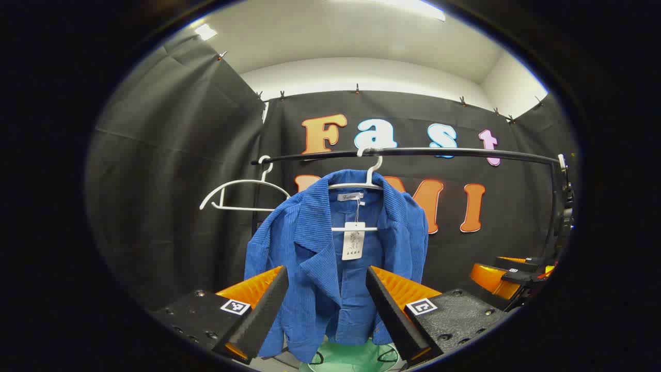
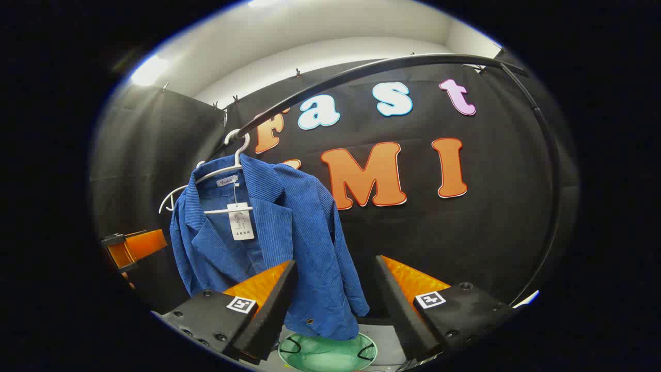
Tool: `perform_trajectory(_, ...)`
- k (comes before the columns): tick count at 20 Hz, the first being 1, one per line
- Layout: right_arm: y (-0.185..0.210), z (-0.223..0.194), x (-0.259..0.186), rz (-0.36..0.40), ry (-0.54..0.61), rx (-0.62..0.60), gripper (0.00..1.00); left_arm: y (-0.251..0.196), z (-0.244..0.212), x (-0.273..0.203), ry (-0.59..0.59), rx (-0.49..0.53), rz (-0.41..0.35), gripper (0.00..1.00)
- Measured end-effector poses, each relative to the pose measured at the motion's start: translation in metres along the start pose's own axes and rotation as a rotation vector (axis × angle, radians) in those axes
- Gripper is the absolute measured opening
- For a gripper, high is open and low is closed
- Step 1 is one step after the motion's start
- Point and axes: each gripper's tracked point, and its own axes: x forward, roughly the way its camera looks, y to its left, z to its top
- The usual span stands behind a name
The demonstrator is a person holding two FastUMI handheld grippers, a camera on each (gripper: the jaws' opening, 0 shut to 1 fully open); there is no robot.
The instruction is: Grasp the clothes on the hanger with both hands and then place them into the laundry hamper below.
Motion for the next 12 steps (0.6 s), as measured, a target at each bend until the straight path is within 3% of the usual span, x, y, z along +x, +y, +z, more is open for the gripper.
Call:
perform_trajectory(2,-0.004,0.003,0.0,-0.037,-0.004,-0.01,0.97,0.0,0.001,0.009,0.0,0.008,-0.025,0.92)
perform_trajectory(3,-0.001,0.005,0.0,-0.044,-0.009,-0.013,0.89,0.0,-0.001,0.014,0.009,0.005,-0.034,0.92)
perform_trajectory(7,0.007,0.007,0.002,-0.074,-0.008,-0.022,0.89,-0.003,-0.012,0.029,0.028,-0.054,-0.084,0.92)
perform_trajectory(12,0.034,0.002,0.004,-0.084,-0.022,-0.03,0.89,0.003,-0.018,0.037,0.017,-0.052,-0.13,0.92)
